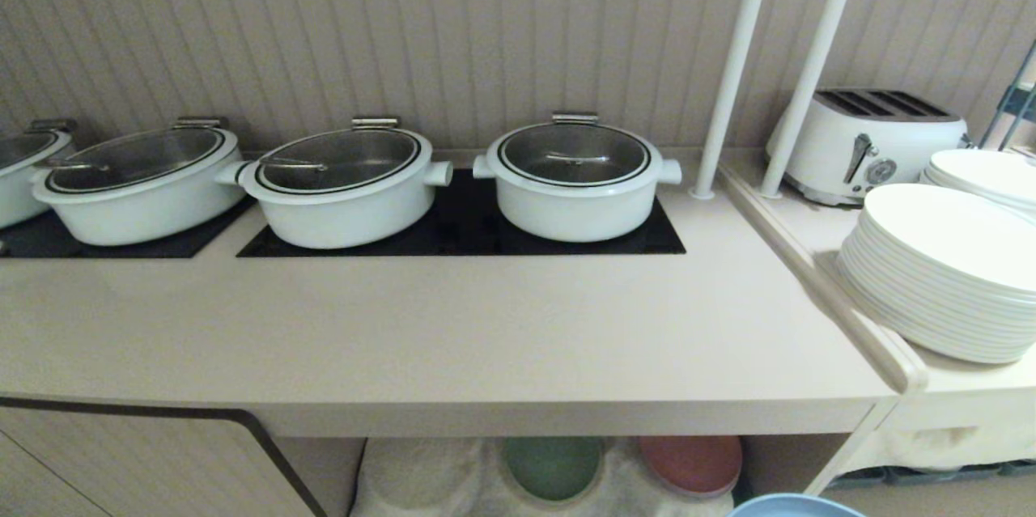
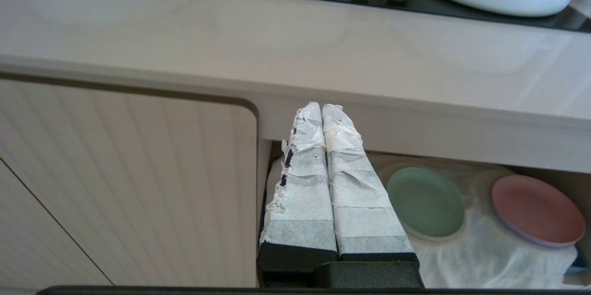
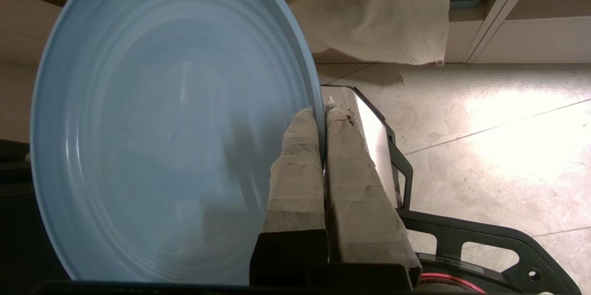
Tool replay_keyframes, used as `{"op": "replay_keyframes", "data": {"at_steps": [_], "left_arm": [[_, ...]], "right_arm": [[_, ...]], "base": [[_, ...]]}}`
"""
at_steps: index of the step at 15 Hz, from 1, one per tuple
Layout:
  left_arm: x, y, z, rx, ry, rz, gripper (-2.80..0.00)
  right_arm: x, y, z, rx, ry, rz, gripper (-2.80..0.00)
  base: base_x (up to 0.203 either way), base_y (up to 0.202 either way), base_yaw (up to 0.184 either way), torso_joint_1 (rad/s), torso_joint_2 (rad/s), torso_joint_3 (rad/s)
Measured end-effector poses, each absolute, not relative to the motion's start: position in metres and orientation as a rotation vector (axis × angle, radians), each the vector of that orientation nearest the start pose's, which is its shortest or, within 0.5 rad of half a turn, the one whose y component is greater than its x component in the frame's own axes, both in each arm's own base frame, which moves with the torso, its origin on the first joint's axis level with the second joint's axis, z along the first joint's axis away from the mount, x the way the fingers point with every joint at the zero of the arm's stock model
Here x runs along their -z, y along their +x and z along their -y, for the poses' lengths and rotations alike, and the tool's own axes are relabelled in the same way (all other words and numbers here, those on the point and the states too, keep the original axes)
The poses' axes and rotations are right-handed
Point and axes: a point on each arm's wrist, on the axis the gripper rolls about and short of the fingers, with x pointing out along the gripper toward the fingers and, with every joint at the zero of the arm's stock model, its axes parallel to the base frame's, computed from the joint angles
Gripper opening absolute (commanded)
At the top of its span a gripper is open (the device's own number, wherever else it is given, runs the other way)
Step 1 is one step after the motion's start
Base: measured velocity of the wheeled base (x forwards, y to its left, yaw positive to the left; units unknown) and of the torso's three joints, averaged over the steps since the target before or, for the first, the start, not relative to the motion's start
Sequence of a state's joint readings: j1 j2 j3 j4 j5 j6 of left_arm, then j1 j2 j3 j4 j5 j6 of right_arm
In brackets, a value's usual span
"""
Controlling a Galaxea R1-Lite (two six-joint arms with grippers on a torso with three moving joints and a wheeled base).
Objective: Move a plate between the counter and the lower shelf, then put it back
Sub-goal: Put the plate
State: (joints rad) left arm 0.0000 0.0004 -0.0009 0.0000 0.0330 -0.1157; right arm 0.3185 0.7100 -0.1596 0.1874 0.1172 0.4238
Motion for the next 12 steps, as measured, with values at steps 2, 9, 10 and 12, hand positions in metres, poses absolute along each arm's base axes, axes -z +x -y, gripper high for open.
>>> {"op": "replay_keyframes", "data": {"at_steps": [2, 9, 10, 12], "left_arm": [[-0.0756, -0.0228, -0.0007, -0.033, -0.116, 0.002, -2.8], [-0.0756, -0.0228, -0.0007, -0.033, -0.115, 0.002, -2.8], [-0.0756, -0.0228, -0.0007, -0.033, -0.115, 0.002, -2.8], [-0.0756, -0.0228, -0.0007, -0.033, -0.115, 0.002, -2.8]], "right_arm": [[-0.0997, 0.034, -0.014, -0.252, 0.322, -0.814, -2.8], [-0.099, 0.0337, -0.0139, -0.252, 0.322, -0.817, -2.8], [-0.0989, 0.0337, -0.0139, -0.252, 0.321, -0.817, -2.8], [-0.0988, 0.0336, -0.0138, -0.251, 0.322, -0.818, -2.8]], "base": [[0.0, 0.0, 0.0, 0.172, -0.32, -0.168], [0.0, 0.0, 0.0, 0.161, -0.32, -0.155], [0.0, 0.0, 0.0, 0.168, -0.31, -0.147], [0.0, 0.0, 0.0, 0.15, -0.29, -0.138]]}}
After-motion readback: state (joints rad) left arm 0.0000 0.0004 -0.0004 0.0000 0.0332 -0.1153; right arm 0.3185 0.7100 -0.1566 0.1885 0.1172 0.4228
